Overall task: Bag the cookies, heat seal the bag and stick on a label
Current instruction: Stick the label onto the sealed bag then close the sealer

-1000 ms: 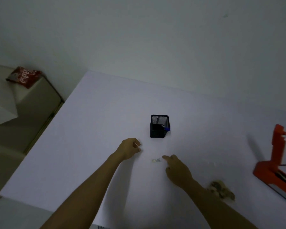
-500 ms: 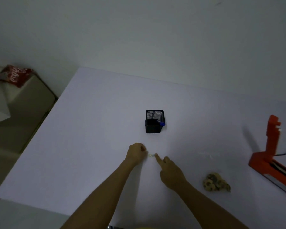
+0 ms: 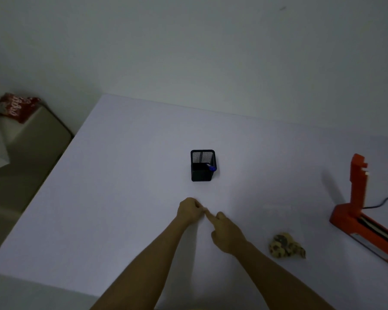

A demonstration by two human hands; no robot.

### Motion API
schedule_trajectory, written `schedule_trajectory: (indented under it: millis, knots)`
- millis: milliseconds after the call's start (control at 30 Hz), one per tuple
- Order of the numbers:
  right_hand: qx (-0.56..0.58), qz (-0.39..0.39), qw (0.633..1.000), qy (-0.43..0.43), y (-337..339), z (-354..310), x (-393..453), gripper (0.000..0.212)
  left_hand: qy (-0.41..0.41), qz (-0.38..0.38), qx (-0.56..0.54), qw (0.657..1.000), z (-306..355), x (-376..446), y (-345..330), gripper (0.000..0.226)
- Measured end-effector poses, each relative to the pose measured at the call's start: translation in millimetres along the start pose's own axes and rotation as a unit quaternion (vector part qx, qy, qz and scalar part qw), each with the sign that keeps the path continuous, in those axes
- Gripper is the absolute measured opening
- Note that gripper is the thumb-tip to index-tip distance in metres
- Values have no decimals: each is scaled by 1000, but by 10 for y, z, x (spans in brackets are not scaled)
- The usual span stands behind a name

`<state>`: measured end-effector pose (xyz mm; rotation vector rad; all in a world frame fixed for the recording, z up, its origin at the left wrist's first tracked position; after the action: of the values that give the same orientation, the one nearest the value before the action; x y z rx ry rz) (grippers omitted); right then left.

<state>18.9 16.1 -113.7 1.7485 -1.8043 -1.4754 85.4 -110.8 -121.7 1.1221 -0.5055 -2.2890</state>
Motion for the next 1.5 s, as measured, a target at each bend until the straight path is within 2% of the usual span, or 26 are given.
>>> schedule_trajectory:
  millis: [233,300,367,467,567,667,833,900,1033,1233,1367,1500]
  knots:
    - [73,-42,996,-20,82,-25,45,64,-2,14,17,1000,6,-69,85,33]
    - [108,10,994,-23,167,-106,40,55,-20,31,16,999,45,-117,125,37]
    - [156,104,982,-40,313,-224,36,41,-49,69,4,996,131,-186,209,33]
    - [279,203,937,-49,602,-459,7,26,-96,140,-32,985,373,-377,452,14]
    - [400,255,879,-45,966,-693,-33,18,-138,205,-91,965,609,-644,787,12]
    - [535,234,811,-38,1264,-906,-68,8,-172,244,-161,941,792,-922,1121,13]
    - [600,226,768,5,1649,-1260,-239,12,-209,277,-251,904,948,-1276,1501,14]
    - [600,231,765,35,1750,-1391,-307,9,-214,294,-276,890,958,-1376,1603,11]
    - [546,255,795,62,1867,-1530,-386,10,-237,279,-291,884,997,-1528,1748,9]
    - [410,355,831,125,2036,-1763,-549,14,-243,226,-366,869,1014,-1681,1944,13]
    - [310,419,830,198,2163,-1938,-690,17,-255,188,-421,850,1072,-1825,2063,14]
    - [208,469,820,254,2271,-2065,-805,18,-278,165,-422,847,1119,-1941,2177,17]
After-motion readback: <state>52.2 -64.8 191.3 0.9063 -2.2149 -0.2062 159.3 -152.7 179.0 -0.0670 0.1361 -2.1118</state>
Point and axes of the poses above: each hand's wrist, its own x-axis towards the middle knuckle, its own y-axis out of the back of the hand, z = x × y, the point moved 4 cm from there along x, towards the middle knuckle, and after that the axes turned 2 degrees about y, right-handed, at the moved point
